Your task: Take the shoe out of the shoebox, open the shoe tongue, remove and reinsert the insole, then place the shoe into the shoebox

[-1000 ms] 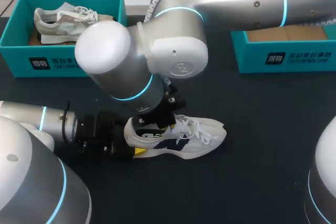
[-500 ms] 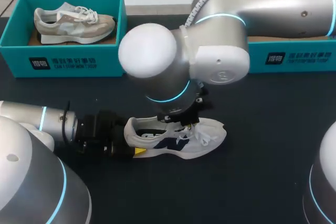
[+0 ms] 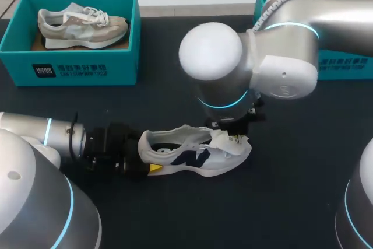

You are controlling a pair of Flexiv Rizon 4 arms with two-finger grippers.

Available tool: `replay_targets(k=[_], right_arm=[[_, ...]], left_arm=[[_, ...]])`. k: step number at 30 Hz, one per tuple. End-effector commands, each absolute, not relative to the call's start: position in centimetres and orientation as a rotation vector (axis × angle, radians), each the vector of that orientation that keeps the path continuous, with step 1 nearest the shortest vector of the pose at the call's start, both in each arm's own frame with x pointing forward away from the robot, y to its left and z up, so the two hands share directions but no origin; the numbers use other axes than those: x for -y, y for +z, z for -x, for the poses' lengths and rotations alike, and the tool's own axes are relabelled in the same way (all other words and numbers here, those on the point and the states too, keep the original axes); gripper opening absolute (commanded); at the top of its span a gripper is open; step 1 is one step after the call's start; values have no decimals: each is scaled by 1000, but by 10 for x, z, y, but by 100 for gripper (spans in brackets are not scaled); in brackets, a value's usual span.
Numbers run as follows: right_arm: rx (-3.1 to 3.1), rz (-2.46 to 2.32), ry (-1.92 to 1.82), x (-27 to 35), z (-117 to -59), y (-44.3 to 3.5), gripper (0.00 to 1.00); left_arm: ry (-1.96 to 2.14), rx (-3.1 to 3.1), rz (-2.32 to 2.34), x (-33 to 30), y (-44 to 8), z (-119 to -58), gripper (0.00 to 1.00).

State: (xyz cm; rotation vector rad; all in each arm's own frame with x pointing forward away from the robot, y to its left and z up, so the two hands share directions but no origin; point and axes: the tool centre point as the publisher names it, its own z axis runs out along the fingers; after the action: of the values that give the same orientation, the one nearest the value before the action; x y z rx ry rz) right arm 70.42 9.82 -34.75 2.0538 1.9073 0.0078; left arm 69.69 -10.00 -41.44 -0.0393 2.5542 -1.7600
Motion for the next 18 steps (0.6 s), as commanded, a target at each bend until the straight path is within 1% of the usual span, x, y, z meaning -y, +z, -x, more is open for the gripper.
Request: replay_targets(k=[1,10,11,12,13,14,18], right_arm=[[-1792,-2184,107,-88,-703,-365,0],[-1780,-2159,63,-90,-709,-384,0],[-1778,-2163,60,-91,-709,-385,14],[-1772,-2173,46,-93,-709,-387,34],[-1769,-2178,38,-93,-708,-387,63],[-1764,-2185,23,-94,-708,-388,100],[-1693,-2200,13,-100,-704,-370,100]], left_arm=[[-1756,-2556,41,98,-416,-695,0],[-1756,-2556,41,98,-416,-695,0],[-1756,-2556,41,98,-416,-695,0],[-1756,-2556,41,98,-416,-695,0],[-1756,-2556,41,98,-416,-695,0],[-1756,-2556,41,98,-416,-695,0],[-1756,-2556,41,98,-416,-695,0]])
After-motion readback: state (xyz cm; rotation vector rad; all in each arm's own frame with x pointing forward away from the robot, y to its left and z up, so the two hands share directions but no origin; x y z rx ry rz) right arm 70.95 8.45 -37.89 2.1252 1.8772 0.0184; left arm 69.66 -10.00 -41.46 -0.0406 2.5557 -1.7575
